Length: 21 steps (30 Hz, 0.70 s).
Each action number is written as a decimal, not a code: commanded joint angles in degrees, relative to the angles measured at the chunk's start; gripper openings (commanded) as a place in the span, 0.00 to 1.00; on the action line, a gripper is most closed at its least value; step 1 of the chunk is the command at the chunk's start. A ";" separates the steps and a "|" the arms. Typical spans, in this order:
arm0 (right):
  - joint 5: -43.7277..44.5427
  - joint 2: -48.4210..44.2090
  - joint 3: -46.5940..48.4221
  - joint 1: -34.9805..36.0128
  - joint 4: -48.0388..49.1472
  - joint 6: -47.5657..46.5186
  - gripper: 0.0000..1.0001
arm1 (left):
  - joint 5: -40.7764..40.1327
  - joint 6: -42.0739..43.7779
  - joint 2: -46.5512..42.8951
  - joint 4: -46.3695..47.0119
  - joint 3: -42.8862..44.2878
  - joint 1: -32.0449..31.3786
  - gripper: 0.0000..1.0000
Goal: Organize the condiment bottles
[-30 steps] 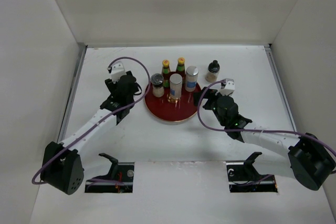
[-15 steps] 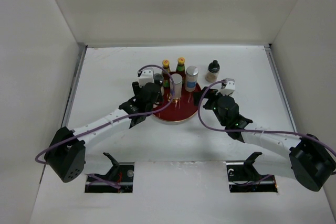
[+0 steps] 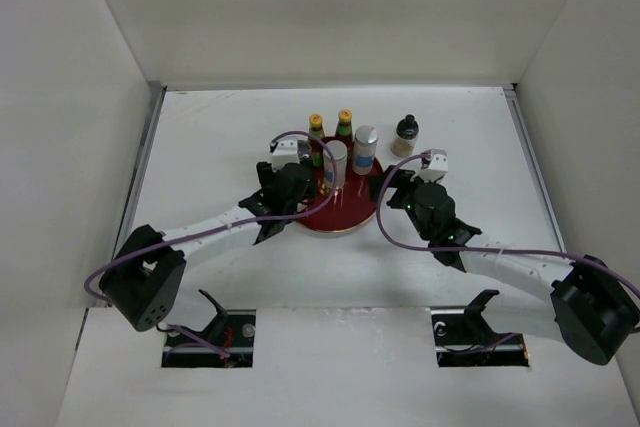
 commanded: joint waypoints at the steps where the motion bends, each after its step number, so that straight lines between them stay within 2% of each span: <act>1: 1.08 -0.18 1.12 0.68 3.32 -1.76 0.99 | -0.47 -0.64 -2.92 4.89 -1.84 -0.19 0.75; 3: 2.21 -0.97 0.95 0.68 3.32 -2.29 0.97 | -0.20 -0.47 -4.59 6.37 -2.98 -0.27 0.80; 6: 2.40 -1.77 0.77 0.68 3.50 -2.20 0.86 | -0.64 0.50 -9.50 9.97 -5.62 -0.54 0.87; 11: 3.62 -2.21 2.44 0.68 2.18 -2.81 0.41 | -2.57 0.50 -18.73 19.73 -13.08 -0.45 0.91; 12: 4.15 -2.29 3.22 0.68 1.14 -2.99 0.35 | -2.66 0.59 -20.40 21.05 -14.32 -0.36 0.91; 14: 5.47 -1.95 5.07 -0.02 -2.20 -3.08 0.30 | -3.27 0.24 -24.09 23.25 -17.39 0.16 0.86; 15: 6.26 -1.77 6.30 -0.28 -4.48 -3.17 0.30 | -3.80 -0.11 -25.67 24.30 -18.97 0.51 0.83; 17: 8.62 -1.51 8.67 -1.34 -8.53 -2.73 0.37 | -4.86 -1.16 -27.88 26.33 -21.87 1.56 0.67; 19: 11.87 -0.81 10.78 -1.78 -11.25 -3.34 0.57 | -4.95 -2.39 -28.41 27.65 -23.81 2.62 0.56; 21: 15.91 -0.45 12.36 -2.65 -14.07 -5.18 0.76 | -4.07 -3.97 -28.77 28.44 -25.31 3.85 0.49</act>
